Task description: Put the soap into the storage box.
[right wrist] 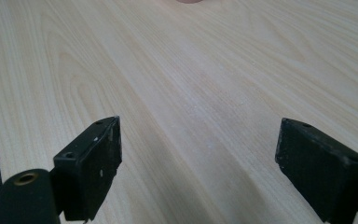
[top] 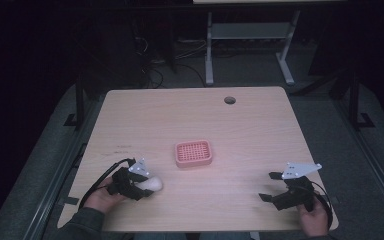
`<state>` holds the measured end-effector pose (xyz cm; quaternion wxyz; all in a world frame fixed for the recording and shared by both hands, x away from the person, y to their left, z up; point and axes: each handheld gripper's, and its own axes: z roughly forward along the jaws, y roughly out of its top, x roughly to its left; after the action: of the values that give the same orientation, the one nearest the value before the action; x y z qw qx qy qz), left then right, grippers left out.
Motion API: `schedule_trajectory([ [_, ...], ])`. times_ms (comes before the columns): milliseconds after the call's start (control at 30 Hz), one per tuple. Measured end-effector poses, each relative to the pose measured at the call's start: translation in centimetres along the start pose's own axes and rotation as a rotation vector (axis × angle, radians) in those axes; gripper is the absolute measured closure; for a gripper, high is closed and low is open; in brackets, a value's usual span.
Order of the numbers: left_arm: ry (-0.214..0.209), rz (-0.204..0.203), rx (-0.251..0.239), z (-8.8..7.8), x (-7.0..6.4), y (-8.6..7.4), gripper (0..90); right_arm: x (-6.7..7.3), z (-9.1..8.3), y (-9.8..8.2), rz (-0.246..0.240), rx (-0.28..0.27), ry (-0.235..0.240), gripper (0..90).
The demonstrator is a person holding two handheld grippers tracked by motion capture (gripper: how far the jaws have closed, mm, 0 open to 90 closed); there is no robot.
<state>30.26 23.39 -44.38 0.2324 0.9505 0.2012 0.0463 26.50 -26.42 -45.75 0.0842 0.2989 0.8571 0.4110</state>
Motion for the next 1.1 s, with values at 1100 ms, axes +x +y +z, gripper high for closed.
schedule_trajectory([
  [1100,-0.016,0.033,0.001,-0.2,0.2,2.5,49.1,0.1,-0.2,-0.2,0.010,-0.003,-0.002,14.2],
])
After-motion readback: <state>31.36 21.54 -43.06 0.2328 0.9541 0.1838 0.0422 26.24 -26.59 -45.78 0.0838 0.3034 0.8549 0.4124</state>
